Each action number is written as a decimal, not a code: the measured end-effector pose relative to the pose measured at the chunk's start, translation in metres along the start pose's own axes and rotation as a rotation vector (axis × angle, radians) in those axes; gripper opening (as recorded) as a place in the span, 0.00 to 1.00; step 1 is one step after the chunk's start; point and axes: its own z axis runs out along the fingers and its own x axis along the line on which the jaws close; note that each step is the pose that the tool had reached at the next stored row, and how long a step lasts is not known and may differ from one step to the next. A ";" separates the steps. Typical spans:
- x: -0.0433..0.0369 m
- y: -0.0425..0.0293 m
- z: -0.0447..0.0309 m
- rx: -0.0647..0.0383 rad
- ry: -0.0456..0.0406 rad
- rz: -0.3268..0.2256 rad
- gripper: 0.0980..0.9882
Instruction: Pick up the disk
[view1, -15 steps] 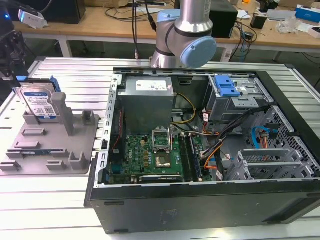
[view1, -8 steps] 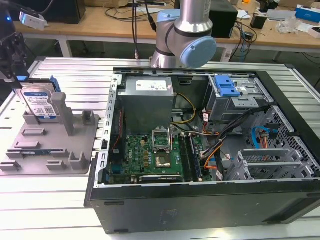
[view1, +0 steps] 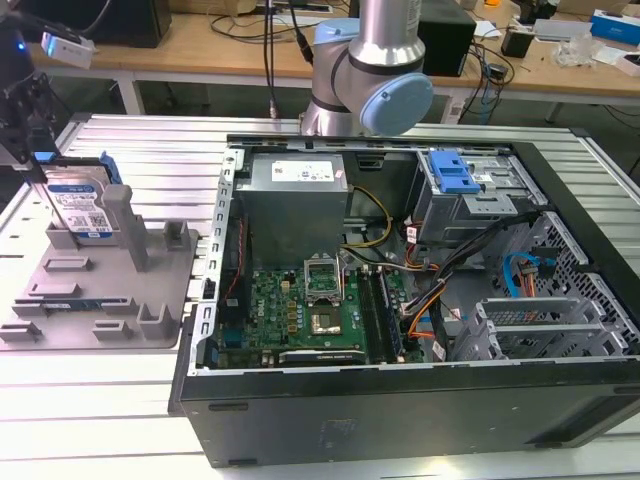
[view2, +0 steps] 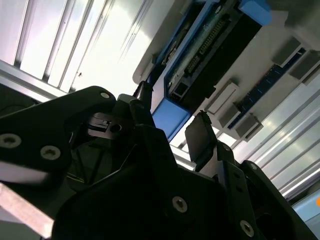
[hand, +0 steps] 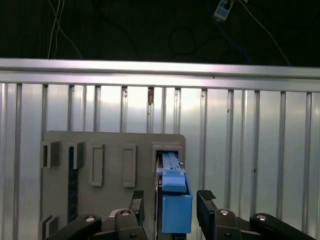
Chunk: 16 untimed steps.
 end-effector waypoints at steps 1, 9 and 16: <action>0.0000 0.0000 0.0009 0.000 0.0000 -0.001 0.50; -0.0002 0.0006 0.0075 0.000 0.0002 -0.010 0.50; -0.0002 0.0005 0.0119 0.000 0.0002 -0.013 0.50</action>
